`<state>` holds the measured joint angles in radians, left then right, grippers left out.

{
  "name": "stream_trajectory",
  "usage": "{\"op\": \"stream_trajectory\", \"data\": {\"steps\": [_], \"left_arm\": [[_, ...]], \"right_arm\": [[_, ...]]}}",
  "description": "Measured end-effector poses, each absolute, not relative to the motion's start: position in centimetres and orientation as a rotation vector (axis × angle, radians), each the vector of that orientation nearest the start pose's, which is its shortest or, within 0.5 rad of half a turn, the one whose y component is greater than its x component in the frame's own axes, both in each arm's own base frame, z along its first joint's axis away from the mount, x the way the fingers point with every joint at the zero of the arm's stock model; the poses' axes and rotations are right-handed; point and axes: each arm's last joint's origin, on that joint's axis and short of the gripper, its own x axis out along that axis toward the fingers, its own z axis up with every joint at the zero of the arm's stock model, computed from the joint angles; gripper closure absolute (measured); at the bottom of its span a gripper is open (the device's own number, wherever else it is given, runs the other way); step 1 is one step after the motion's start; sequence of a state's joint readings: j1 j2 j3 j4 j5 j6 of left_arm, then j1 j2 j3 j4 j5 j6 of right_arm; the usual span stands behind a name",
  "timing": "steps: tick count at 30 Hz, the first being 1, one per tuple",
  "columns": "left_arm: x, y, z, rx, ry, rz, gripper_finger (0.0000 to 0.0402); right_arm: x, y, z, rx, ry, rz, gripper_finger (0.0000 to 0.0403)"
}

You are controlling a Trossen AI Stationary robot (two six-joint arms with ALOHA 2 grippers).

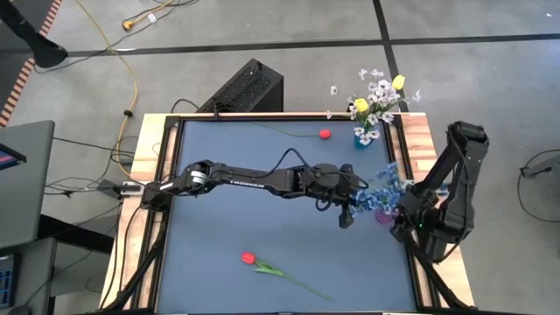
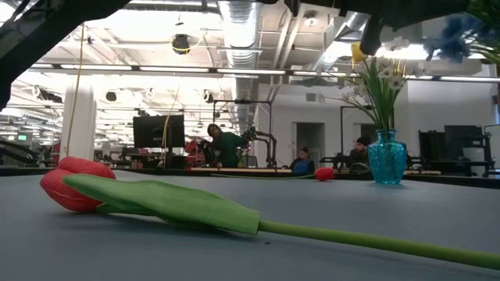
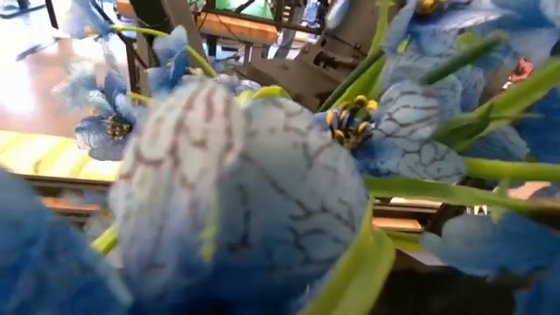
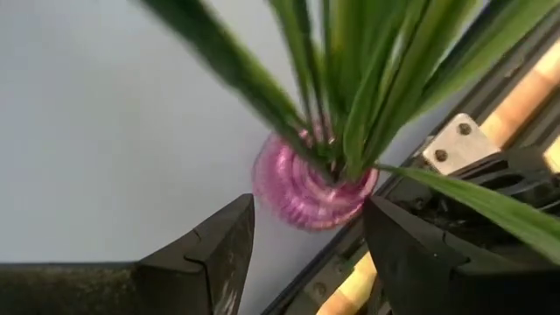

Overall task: Sort flowers into vase by color
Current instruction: Put the blue flowers into the violet vase

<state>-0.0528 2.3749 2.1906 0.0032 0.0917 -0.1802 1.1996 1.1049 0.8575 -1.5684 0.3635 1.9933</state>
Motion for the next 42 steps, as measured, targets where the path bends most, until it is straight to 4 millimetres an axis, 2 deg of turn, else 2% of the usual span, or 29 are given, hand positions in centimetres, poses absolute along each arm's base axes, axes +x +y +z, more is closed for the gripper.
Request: {"op": "stream_trajectory", "data": {"steps": [11,17,26,33,37,42], "left_arm": [[55.6,-3.1,28.2,-0.185,0.208,-0.123,0.0401],[55.6,-3.0,28.2,-0.187,0.207,-0.121,0.0401],[55.6,-3.1,28.2,-0.188,0.208,-0.124,0.0401],[55.6,-3.1,28.2,-0.192,0.211,-0.132,0.0401],[55.6,-2.9,28.1,-0.194,0.221,-0.135,0.0401],[55.6,-2.8,28.0,-0.195,0.232,-0.142,0.0401]], "right_arm": [[7.0,10.8,23.7,0.407,1.115,-0.863,0.0163],[7.7,10.2,22.6,0.388,1.105,-0.965,0.0164],[8.8,9.9,22.3,0.444,1.03,-1.072,0.0187],[9.5,9.7,21.8,0.424,1.029,-1.121,0.0195],[9.6,9.7,21.8,0.418,1.021,-1.119,0.0215],[9.6,9.6,21.8,0.401,1.0,-1.107,0.0267]]}}
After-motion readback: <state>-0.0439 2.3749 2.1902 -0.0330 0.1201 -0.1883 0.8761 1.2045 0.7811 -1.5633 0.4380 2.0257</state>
